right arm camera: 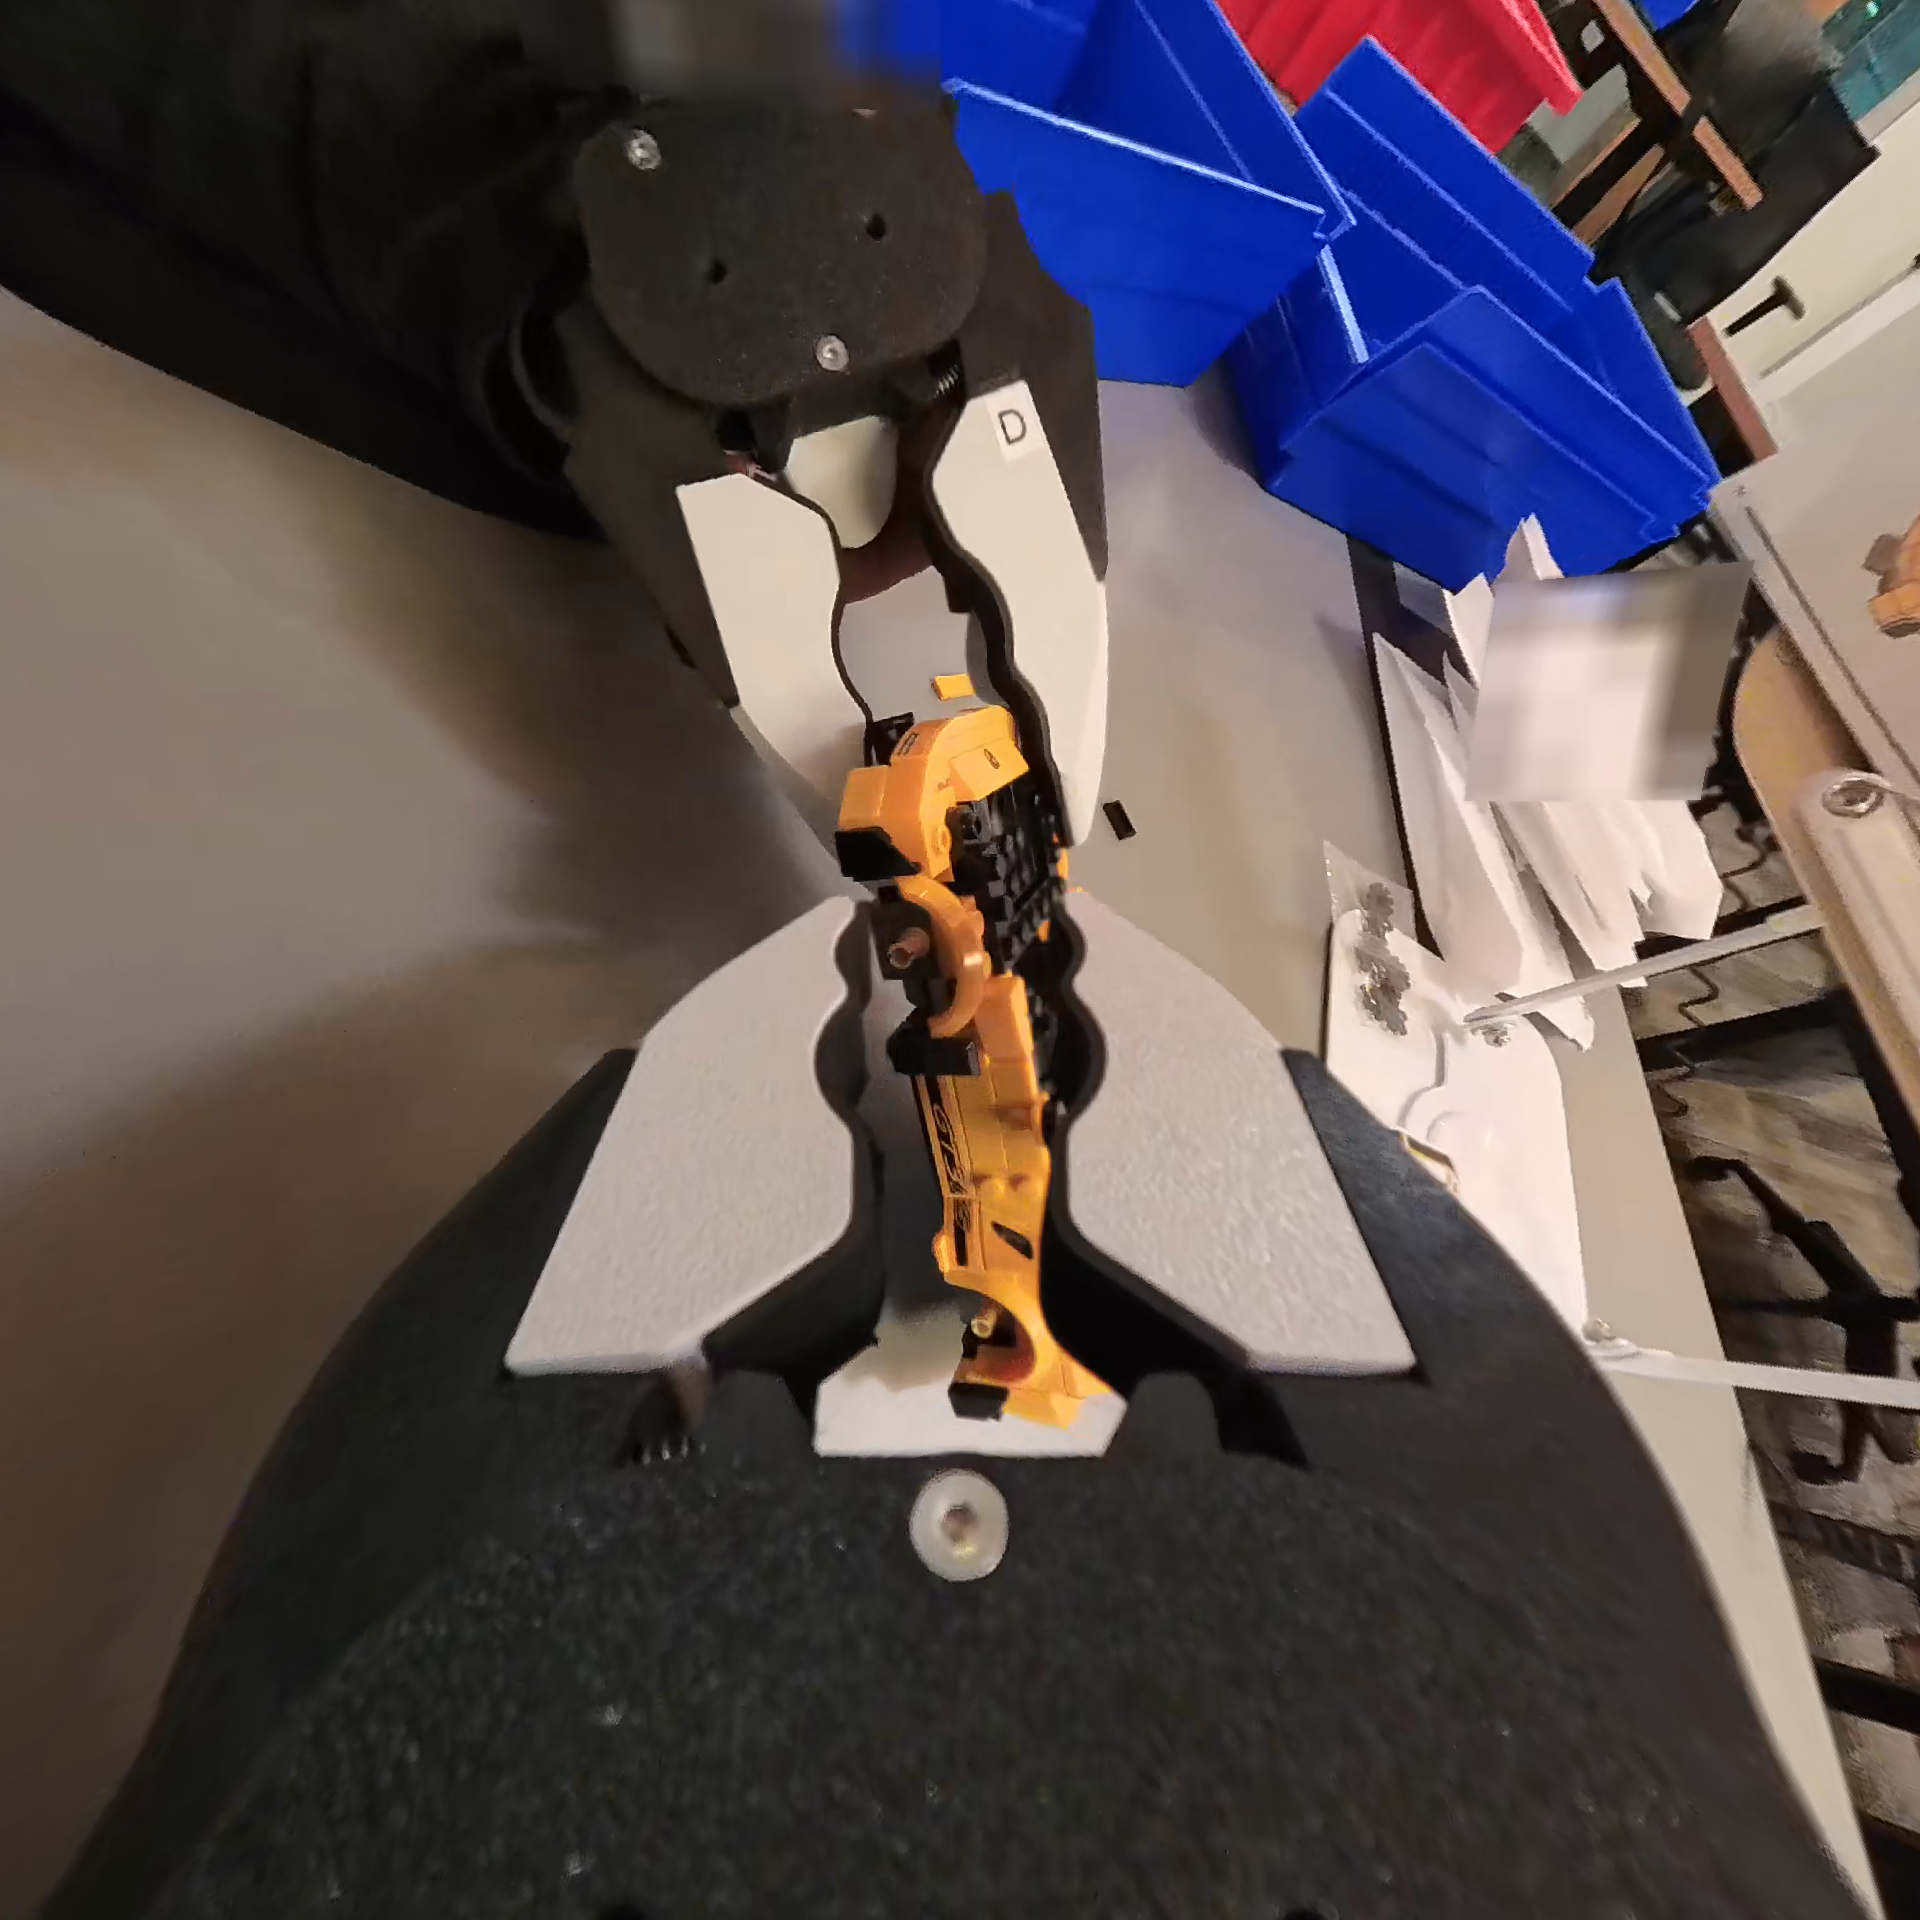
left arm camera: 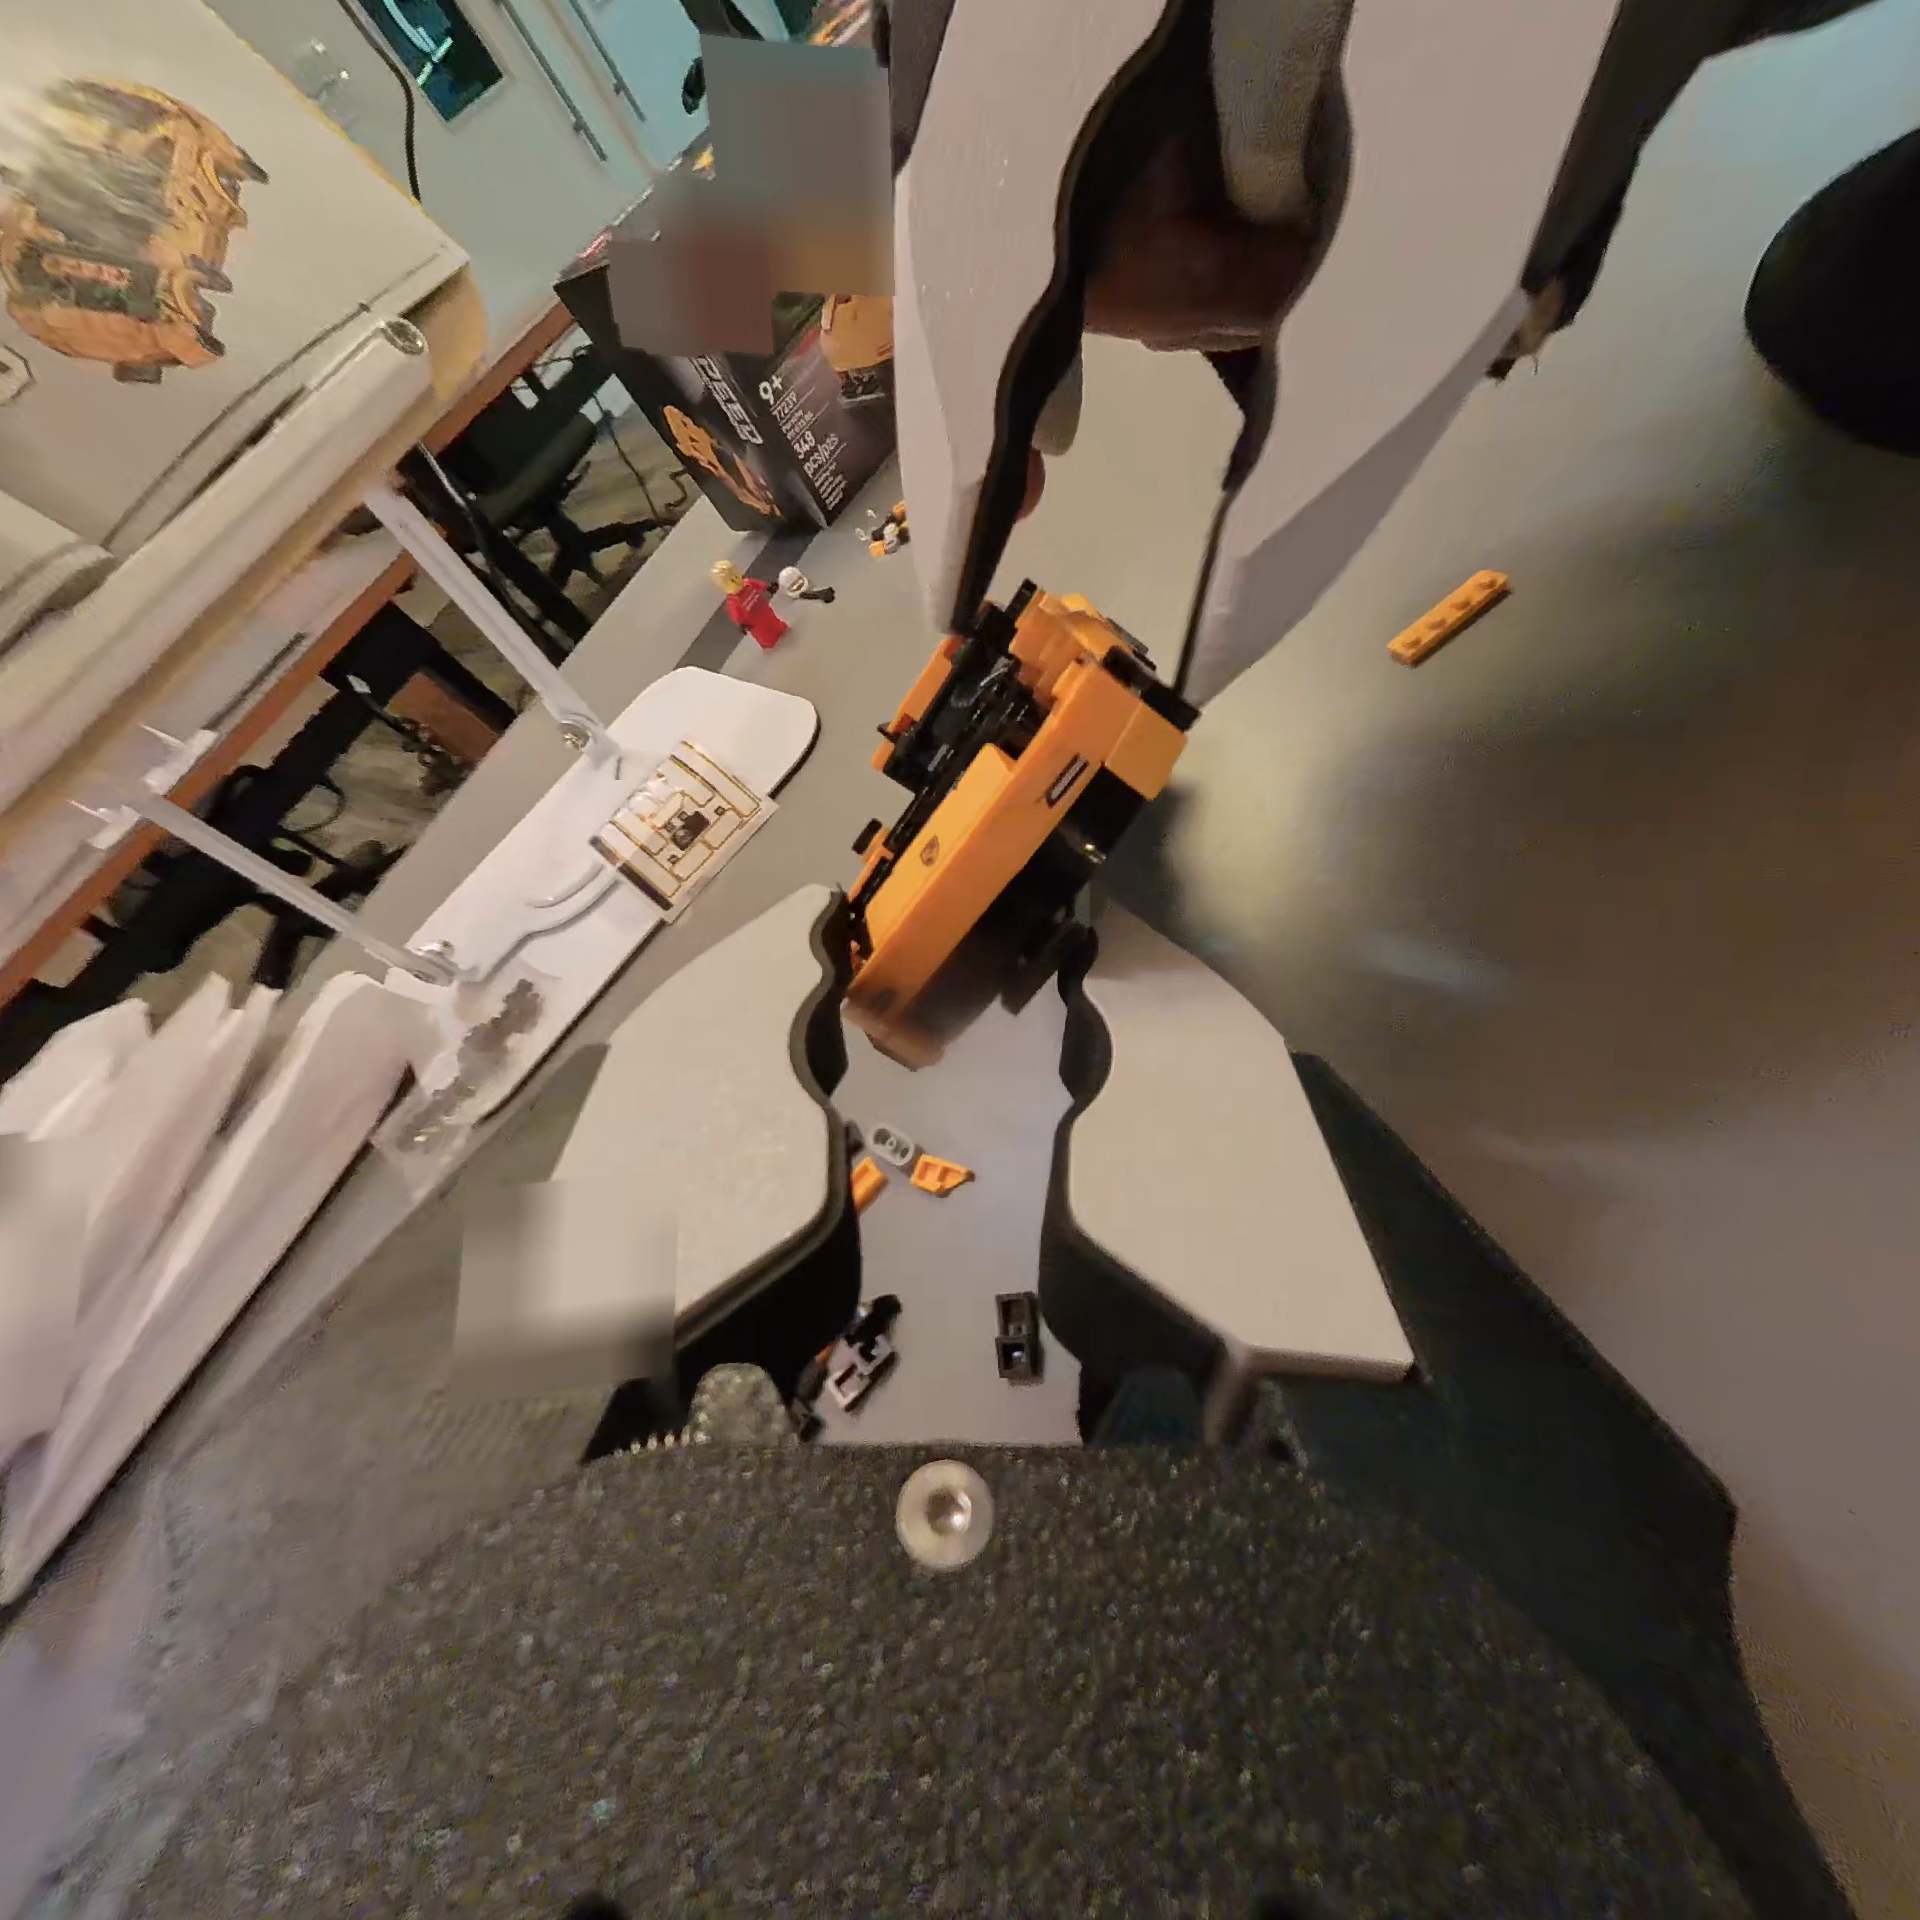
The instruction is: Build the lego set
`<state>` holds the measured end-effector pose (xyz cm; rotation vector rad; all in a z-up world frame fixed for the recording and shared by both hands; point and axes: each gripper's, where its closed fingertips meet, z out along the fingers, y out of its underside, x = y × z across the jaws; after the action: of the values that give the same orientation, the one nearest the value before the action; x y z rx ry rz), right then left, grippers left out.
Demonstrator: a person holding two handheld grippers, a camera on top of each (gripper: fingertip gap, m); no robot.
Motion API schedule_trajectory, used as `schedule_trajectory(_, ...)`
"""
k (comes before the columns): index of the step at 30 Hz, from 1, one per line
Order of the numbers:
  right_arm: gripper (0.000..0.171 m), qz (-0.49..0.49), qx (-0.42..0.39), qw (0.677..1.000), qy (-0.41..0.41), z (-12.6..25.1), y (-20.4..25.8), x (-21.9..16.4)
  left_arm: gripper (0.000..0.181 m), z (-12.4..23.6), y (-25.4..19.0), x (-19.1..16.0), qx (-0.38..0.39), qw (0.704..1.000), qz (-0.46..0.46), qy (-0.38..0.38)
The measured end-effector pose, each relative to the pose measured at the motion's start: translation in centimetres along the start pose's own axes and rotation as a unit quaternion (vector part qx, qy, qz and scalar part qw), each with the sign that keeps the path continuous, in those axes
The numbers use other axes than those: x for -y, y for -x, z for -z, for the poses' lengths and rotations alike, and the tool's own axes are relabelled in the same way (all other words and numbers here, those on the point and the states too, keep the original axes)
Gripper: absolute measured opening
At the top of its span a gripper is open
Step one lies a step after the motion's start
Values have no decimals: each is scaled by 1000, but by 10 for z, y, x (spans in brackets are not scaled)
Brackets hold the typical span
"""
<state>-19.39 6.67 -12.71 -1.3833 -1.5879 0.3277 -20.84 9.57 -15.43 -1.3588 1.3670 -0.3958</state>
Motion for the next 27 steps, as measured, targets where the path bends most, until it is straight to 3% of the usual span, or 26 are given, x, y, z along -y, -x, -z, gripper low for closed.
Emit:
schedule_trajectory(7, 41, 45, -20, 998, 26, -7, 1, 9, 37, 2, 0, 3, -29, 996, 88, -19)
schedule_trajectory(9, 40, 44, -22, 998, 33, -13, -2, 7, 37, 2, -2, 4, -34, 994, 98, -21)
schedule_trajectory(11, 27, 51, -19, 998, 29, -15, -2, 9, 37, 2, -3, 4, -38, 994, 103, -21)
schedule_trajectory(17, 27, 44, -29, 998, 22, -15, -2, 9, 37, 2, -5, 3, -43, 993, 106, -26)
schedule_trajectory(21, 59, 16, -34, 999, 33, 5, 1, 0, 37, 3, -11, 1, -60, 992, 107, -27)
schedule_trajectory(27, 71, 9, -101, 986, 129, 40, 0, -70, 37, 3, -21, 4, -105, 985, 127, -42)
